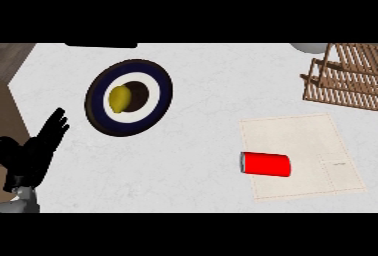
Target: Pick the croissant from the placemat and place it in the tiered shelf
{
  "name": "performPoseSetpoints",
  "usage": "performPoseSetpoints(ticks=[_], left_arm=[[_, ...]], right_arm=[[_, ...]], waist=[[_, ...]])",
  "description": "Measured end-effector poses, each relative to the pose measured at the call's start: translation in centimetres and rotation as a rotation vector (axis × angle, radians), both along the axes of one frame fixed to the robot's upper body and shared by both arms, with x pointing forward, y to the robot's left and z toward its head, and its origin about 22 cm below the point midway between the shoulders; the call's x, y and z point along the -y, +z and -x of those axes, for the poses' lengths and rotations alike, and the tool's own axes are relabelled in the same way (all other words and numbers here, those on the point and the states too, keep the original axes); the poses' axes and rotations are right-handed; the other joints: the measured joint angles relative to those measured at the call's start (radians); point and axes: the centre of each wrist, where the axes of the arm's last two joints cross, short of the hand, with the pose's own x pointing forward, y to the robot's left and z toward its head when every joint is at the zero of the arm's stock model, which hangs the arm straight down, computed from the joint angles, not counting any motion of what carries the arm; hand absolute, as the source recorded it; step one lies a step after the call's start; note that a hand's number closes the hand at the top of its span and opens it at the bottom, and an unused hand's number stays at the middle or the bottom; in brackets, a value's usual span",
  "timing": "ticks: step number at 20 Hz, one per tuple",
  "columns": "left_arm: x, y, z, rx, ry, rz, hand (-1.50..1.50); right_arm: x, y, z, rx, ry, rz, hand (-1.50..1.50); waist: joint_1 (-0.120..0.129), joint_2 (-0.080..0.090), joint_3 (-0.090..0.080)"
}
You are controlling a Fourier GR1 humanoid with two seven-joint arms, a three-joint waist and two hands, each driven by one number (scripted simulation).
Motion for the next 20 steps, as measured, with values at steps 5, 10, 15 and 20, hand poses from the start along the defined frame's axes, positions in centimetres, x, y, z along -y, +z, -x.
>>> performPoseSetpoints(ticks=[5,10,15,20], left_arm=[[0.3,-0.4,0.1,0.006,-0.001,0.002,0.00],[0.4,-0.7,0.0,0.004,0.006,0.007,0.00],[0.2,-0.2,0.2,0.003,0.004,0.006,0.00],[0.2,-0.6,0.2,0.005,0.000,0.006,0.00]], right_arm=[[0.0,-1.3,-0.8,-0.028,0.003,0.070,-1.50],[0.7,-1.8,-0.9,0.010,0.033,0.023,-1.50],[1.6,-1.8,-0.4,0.040,0.060,-0.107,-1.50],[2.4,-1.2,0.2,0.051,0.092,-0.278,-1.50]], waist=[[0.002,0.002,0.000],[-0.002,0.002,0.001],[-0.003,0.000,0.001],[-0.005,0.001,0.001]])
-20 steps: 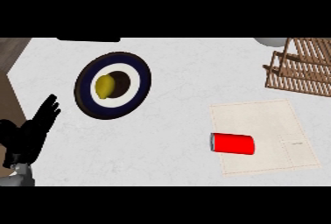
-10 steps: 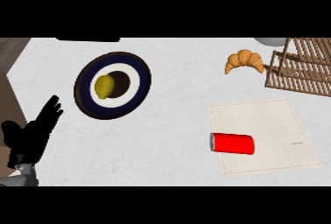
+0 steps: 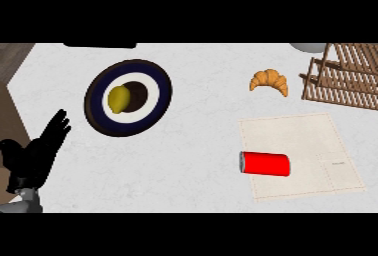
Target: Pick the croissant from the placemat and place it in the tiered shelf
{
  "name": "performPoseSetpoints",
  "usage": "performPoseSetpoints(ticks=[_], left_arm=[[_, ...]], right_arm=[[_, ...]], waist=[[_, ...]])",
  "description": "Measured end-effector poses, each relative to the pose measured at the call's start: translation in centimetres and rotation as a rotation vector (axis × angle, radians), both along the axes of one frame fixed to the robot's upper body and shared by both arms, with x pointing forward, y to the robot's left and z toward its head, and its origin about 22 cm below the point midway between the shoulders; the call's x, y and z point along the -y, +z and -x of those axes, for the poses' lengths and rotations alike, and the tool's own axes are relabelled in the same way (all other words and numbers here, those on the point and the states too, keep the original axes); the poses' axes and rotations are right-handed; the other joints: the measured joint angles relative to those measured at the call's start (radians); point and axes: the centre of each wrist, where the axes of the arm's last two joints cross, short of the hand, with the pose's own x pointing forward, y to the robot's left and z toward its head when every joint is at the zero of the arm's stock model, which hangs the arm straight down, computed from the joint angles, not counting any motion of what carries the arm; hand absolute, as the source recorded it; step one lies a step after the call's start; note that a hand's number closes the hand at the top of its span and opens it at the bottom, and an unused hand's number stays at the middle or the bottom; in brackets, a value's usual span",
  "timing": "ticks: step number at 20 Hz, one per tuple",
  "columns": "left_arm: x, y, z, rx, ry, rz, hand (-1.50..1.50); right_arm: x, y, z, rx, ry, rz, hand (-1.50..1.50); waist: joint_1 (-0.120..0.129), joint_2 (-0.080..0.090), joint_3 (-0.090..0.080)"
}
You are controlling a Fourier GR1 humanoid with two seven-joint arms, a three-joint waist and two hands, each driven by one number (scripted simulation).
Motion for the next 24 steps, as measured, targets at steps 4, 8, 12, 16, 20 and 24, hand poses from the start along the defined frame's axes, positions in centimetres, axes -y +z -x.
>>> performPoseSetpoints(ticks=[4,8,12,16,20,24], left_arm=[[0.2,-0.2,0.3,-0.002,0.006,0.000,0.00],[-0.1,0.1,0.3,0.002,0.009,0.003,0.00],[-0.3,-0.3,0.6,0.001,0.020,0.004,0.00],[-0.7,-0.2,0.7,0.001,0.028,0.002,0.00],[-0.8,-0.4,1.2,-0.002,0.038,0.005,0.00],[-1.3,-0.4,1.6,-0.006,0.057,0.004,0.00]], right_arm=[[1.6,1.4,1.9,0.045,0.026,-0.122,-1.50],[3.8,3.3,5.0,0.108,0.031,-0.201,-1.50],[6.2,4.8,9.2,0.144,0.008,-0.243,-1.50],[8.3,6.3,13.8,0.156,-0.053,-0.259,-1.50],[9.7,7.8,18.3,0.118,-0.087,-0.246,-1.50],[10.5,8.2,21.3,0.094,-0.081,-0.236,-1.50]], waist=[[-0.004,-0.001,0.001],[-0.009,-0.001,0.001],[-0.015,-0.001,0.002],[-0.022,0.000,0.004],[-0.035,-0.003,0.007],[-0.055,-0.007,0.011]])
